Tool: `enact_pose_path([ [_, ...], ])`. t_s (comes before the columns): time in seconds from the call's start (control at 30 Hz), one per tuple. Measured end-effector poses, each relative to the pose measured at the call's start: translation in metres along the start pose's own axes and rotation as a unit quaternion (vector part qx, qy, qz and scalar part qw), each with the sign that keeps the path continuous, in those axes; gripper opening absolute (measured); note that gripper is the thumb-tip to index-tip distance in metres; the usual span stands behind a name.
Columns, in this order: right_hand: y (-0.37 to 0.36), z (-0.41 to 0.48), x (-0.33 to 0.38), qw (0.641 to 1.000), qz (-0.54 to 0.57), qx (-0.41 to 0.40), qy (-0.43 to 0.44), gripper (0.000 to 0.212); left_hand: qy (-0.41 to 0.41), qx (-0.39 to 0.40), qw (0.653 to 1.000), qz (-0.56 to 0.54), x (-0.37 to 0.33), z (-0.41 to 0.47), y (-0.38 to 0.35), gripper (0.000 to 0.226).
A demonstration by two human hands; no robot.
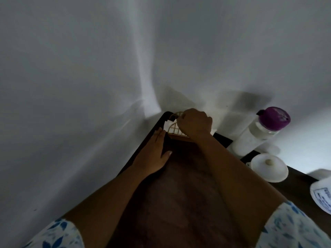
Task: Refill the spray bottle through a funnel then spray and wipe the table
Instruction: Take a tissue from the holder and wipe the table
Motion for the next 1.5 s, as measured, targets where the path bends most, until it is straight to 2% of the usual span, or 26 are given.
enact_pose_path([
  [0.2,0.005,0.0,0.002,0.998,0.053,-0.03,-0.008,0.024,0.001,-0.012,1.0,-0.007,0.002,0.004,-0.004,0.072],
  [0.33,0.013,-0.004,-0.005,0.975,0.204,-0.081,-0.004,0.021,-0.011,-0.022,1.0,-0.012,-0.005,0.004,0.0,0.07],
  [0.47,0.026,-0.01,-0.004,0.951,0.28,-0.129,0.003,0.02,-0.014,-0.025,0.999,-0.019,-0.01,0.002,0.003,0.07],
  [0.83,0.058,-0.032,-0.01,0.923,0.309,-0.229,-0.014,0.017,-0.009,-0.039,0.999,-0.024,-0.02,-0.008,0.015,0.07],
  [1.0,0.073,-0.055,-0.006,0.86,0.434,-0.266,-0.03,0.016,-0.004,-0.071,0.995,-0.073,-0.036,-0.017,0.026,0.069],
  [1.2,0.086,-0.097,-0.009,0.781,0.57,-0.248,-0.062,0.04,-0.015,-0.113,0.973,-0.2,-0.07,-0.025,0.041,0.075],
  [1.33,0.091,-0.136,-0.015,0.71,0.669,-0.204,-0.077,0.025,-0.03,-0.159,0.955,-0.248,-0.095,-0.045,0.053,0.082],
  [1.4,0.093,-0.156,-0.021,0.702,0.682,-0.185,-0.087,0.022,-0.034,-0.173,0.942,-0.285,-0.107,-0.06,0.059,0.08],
  [1.5,0.093,-0.186,-0.03,0.707,0.682,-0.162,-0.09,0.026,-0.039,-0.133,0.921,-0.364,-0.128,-0.084,0.062,0.058],
])
Point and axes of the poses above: each hand's wrist, its own z-axis towards the middle knuckle, its own y-axis out of the back of the hand, x = y × z, the point moved 4 cm from there along z, towards the middle knuckle, and after that the axes turned 1 degree about x, right-handed, at the moved point
